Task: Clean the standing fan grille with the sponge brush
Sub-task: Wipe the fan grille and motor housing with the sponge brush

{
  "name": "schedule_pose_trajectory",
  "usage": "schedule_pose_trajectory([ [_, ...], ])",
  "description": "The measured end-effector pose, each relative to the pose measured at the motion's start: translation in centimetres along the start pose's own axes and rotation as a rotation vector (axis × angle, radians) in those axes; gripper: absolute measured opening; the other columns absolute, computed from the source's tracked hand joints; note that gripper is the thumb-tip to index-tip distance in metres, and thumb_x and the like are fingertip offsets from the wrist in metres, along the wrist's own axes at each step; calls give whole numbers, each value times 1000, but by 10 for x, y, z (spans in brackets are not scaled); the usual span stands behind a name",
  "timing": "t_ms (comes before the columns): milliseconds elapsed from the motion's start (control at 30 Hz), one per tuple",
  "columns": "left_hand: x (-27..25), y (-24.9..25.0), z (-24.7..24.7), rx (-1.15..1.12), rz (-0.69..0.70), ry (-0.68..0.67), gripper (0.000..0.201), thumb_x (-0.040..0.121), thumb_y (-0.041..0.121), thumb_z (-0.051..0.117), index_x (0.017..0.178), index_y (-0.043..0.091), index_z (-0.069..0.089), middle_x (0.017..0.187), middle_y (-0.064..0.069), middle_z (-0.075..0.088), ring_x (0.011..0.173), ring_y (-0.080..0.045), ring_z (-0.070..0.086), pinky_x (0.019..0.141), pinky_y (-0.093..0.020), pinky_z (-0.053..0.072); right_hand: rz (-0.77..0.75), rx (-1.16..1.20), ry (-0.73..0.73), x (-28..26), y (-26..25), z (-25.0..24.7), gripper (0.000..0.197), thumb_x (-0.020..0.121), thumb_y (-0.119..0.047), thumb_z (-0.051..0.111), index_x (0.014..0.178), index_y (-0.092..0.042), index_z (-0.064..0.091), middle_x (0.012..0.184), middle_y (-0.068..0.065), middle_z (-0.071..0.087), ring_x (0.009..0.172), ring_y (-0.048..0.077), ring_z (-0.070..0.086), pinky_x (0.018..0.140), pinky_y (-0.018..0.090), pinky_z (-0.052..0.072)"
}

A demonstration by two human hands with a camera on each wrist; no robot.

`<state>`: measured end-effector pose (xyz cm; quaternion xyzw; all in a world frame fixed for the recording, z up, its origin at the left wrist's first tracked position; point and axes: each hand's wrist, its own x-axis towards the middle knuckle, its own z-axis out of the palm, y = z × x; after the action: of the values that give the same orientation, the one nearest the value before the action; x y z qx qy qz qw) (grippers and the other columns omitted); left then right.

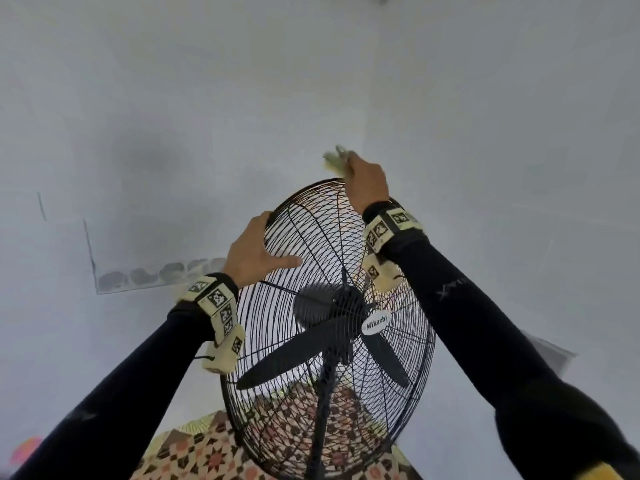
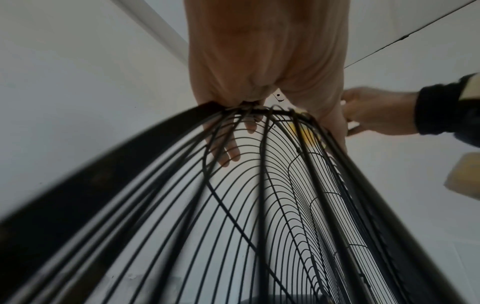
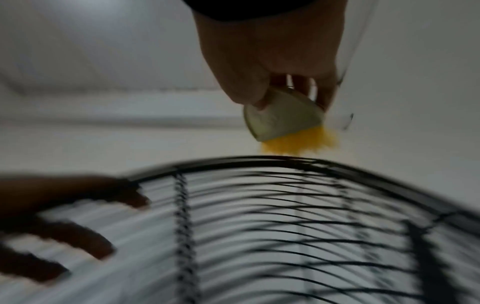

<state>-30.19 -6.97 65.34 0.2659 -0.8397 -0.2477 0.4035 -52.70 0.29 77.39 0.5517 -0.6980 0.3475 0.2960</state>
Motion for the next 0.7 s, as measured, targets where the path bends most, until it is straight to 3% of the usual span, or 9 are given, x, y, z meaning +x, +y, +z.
schedule_pose_trajectory([
  [100,-6,-4,-2,-5,-9,9,116,60,67,85,154,23,34,148,1,48,128,-18,52,111,-47,45,-66,-138,-54,-10,0,9,35,101,-5,45,135,-10,54,101,13,70,86,31,65,76,41,54],
  [200,-10,-9,-4,-9,-11,21,115,61,68,86,154,25,34,149,2,47,128,-19,53,110,-48,46,-333,102,-120,-29,-23,13,32,107,-19,43,133,-5,56,89,14,70,68,26,61,65,38,53],
  [267,-11,-12,-4,-20,-14,23,117,61,69,88,155,26,33,150,3,46,131,-19,51,112,-49,46,-377,207,-114,-32,-30,9,35,108,-24,42,136,-7,56,87,14,72,63,25,64,61,35,55],
  [400,-13,-6,0,-24,10,30,114,65,61,90,156,23,32,151,0,45,133,-20,49,114,-44,42,87,95,112,-21,-10,2,42,105,-12,47,147,-9,46,93,15,73,73,28,69,72,38,60],
  [467,-12,-3,1,-16,11,38,116,67,60,89,159,21,29,155,-2,41,137,-20,47,115,-40,40,161,19,89,-28,-9,2,43,106,-9,44,149,-12,42,83,8,69,64,22,62,65,33,57],
  [533,-11,-2,3,1,0,36,118,67,62,89,159,21,27,157,-3,40,139,-22,46,115,-42,40,14,76,78,-43,-17,10,51,104,-7,46,153,-22,37,69,-5,59,50,11,50,50,22,47],
  [600,-10,-1,3,27,-9,35,117,68,61,89,159,20,27,155,-4,40,137,-23,47,113,-43,41,-200,181,-11,-65,-26,12,54,105,-10,45,152,-33,35,66,-6,57,44,6,44,44,14,39],
  [667,-8,1,4,53,-12,43,117,69,61,88,159,20,26,155,-3,39,137,-24,48,113,-44,42,-342,237,-71,-78,-25,3,40,105,-11,48,139,-30,51,71,-11,60,45,6,44,46,15,39],
  [700,-8,2,5,73,-16,45,118,69,62,88,160,20,24,157,-4,36,138,-25,47,113,-46,41,-328,283,-42,-77,-19,-1,31,104,-10,49,130,-26,57,76,-15,62,47,9,49,47,17,41],
])
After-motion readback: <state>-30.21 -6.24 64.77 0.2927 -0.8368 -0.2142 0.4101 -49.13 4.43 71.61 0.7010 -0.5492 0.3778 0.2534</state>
